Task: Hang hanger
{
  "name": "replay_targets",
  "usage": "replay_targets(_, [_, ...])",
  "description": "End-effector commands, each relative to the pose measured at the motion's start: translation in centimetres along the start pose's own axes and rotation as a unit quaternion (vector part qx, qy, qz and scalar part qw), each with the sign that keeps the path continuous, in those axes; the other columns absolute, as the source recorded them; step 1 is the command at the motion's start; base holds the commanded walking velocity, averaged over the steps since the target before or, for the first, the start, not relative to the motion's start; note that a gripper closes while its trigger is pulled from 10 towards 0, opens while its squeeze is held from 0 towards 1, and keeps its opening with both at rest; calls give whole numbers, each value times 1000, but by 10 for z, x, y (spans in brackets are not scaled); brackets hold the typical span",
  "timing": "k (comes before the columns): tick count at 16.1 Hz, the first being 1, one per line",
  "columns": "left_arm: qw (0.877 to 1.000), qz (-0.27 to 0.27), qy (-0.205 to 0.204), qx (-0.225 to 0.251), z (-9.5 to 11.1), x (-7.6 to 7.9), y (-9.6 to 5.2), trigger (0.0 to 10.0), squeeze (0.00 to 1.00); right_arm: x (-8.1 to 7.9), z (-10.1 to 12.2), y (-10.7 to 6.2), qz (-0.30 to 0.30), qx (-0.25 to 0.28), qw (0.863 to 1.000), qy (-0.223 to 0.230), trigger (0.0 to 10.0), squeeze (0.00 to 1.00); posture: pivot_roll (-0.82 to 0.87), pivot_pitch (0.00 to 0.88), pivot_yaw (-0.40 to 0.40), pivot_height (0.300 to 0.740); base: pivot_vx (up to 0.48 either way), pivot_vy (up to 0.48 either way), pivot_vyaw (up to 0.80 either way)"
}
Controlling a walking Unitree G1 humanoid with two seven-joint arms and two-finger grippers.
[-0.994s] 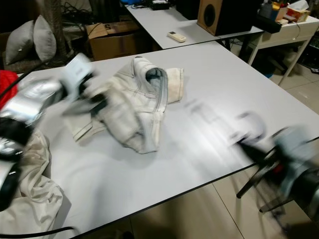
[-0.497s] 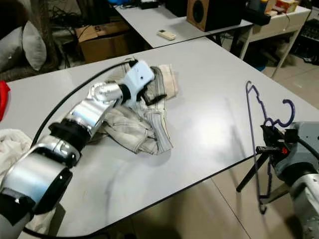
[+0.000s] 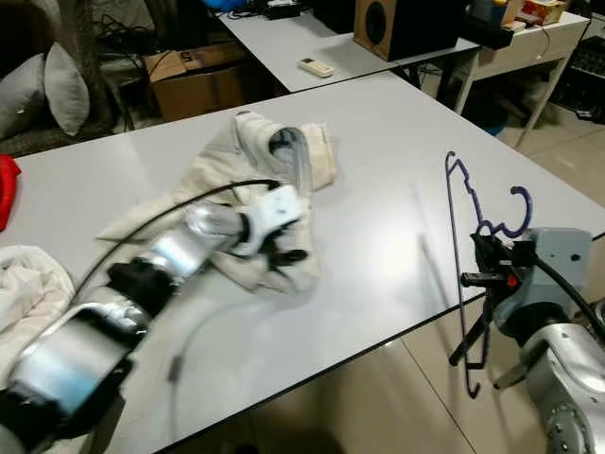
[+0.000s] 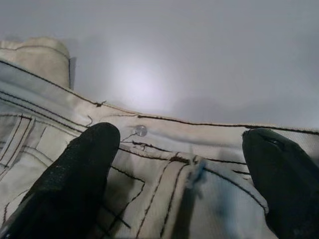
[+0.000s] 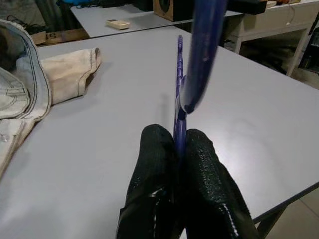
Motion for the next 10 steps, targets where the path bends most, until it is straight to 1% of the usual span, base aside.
replay_targets(1, [999,-21,1,-29,-16,-2,-15,10000,0,-4,1,0,7,4,1000,0,10000,0,-160,23,73,740,0,0,0])
replay_targets(2, [999,-33,8,-33,-21,-2,-22,10000,0,-6,0,0,12,2,1000,1,10000,0,-159,24,71,740,0,0,0])
replay_targets(3, [996,-69,30,-48,-35,1,-36,10000,0,-9,-2,0,19,0,1000,4,10000,0,-149,27,63,740,0,0,0])
replay_targets(4, [992,-94,40,-74,-51,3,-51,10000,0,-11,-3,0,24,-2,1000,6,10000,0,-143,28,60,740,0,0,0])
replay_targets(5, [993,-104,31,-47,-51,2,-61,10000,0,-14,-3,2,31,-2,999,10,10000,0,-138,28,55,740,0,0,0])
replay_targets(6, [995,-102,13,6,-36,0,-68,10000,0,-16,-3,3,34,-2,999,12,10000,0,-132,29,52,740,0,0,0])
replay_targets(7, [994,-82,-13,74,-13,-6,-72,10000,0,-17,-3,5,36,-1,999,13,10000,0,-127,28,48,740,0,0,0])
replay_targets(8, [990,-73,-30,120,5,-8,-72,10000,0,-18,-2,6,38,0,999,16,10000,0,-126,28,48,740,0,0,0])
replay_targets(9, [986,-73,-34,144,16,-7,-72,10000,0,-18,-2,7,38,1,999,16,10000,0,-127,27,48,740,0,0,0])
replay_targets(10, [982,-71,-59,167,28,-8,-68,10000,0,-18,-2,8,34,-1,999,16,10000,0,-129,26,50,740,0,0,0])
Point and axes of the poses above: a point about 5 cm out from each wrist's last joint towards the gripper, its own y axis pointing out of the wrist towards the gripper, its own z axis along the axis of the wrist's last joint, x = y × z, the point moved 3 cm from there along y, pointing out of the wrist towards the gripper, and after that the axes turned 8 degrees about -y, right-handed, at the moved point
